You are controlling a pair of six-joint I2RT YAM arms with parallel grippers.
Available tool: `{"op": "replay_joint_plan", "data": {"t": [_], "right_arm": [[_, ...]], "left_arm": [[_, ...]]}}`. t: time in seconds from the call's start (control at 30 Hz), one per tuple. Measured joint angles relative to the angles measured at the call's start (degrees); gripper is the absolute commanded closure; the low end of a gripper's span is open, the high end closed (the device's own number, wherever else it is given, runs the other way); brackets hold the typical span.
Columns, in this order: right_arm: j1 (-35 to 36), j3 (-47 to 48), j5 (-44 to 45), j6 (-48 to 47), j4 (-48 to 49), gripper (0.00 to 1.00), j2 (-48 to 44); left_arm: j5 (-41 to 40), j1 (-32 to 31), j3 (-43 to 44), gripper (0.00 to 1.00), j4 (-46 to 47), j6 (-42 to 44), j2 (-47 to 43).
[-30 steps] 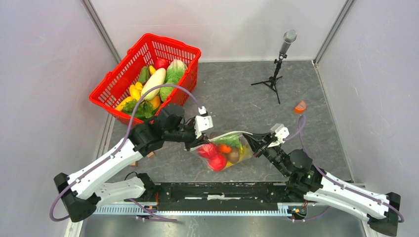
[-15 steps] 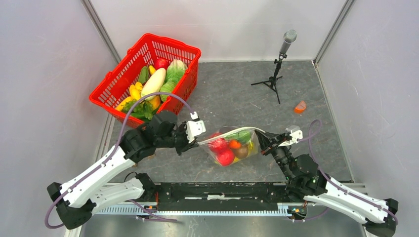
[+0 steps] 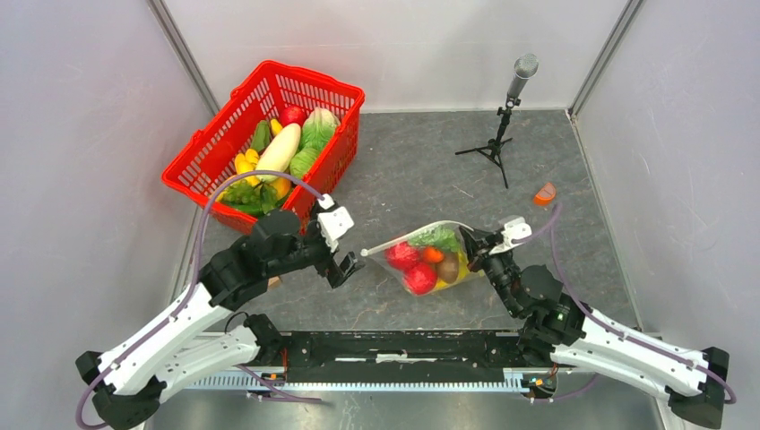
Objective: Place the food in the zip-top bag and seal the zipper
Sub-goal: Zip the zipper food storage bag at the center of the board, then place the zipper food storage bag at the center of the board, then reset both arms
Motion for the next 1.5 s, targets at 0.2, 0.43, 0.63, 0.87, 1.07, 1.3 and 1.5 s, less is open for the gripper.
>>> {"op": "replay_joint_plan", "data": {"t": [0.2, 0.43, 0.63, 0.87, 1.07, 1.3, 1.5], "right_arm": [[-0.44, 14.29, 1.92, -10.78, -2.82, 1.0, 14.23], [-4.72, 28.63, -2.01, -21.03, -4.37, 0.99, 24.48], [-4.76, 21.35, -24.81, -19.54, -6.82, 0.67, 23.56], [-0.24, 8.74, -49.64, -13.66, -12.68, 0.26, 20.9], [-0.02, 6.45, -48.78, -11.67, -7.3, 0.2, 9.6], [0.0, 6.1, -36.5, -6.86, -0.74, 0.19, 9.4], [-1.03, 6.12, -8.55, 3.32, -7.91, 0.1, 15.26]], "left_arm": [[-2.8, 0.0, -1.95, 0.0, 7.06, -4.42, -2.95], [-4.85, 0.0, -1.95, 0.0, 10.34, -9.27, -2.49], [-6.91, 0.0, -2.51, 0.0, 11.28, -11.8, -5.38], [-9.42, 0.0, -2.49, 0.0, 11.15, -12.04, -7.23], [-9.4, 0.0, -0.55, 0.0, 10.6, -12.52, -3.13], [-9.4, 0.04, -0.11, 0.0, 9.64, -13.27, -1.4], [-12.52, 3.91, 4.98, 0.0, 6.64, -16.26, 3.63]]}}
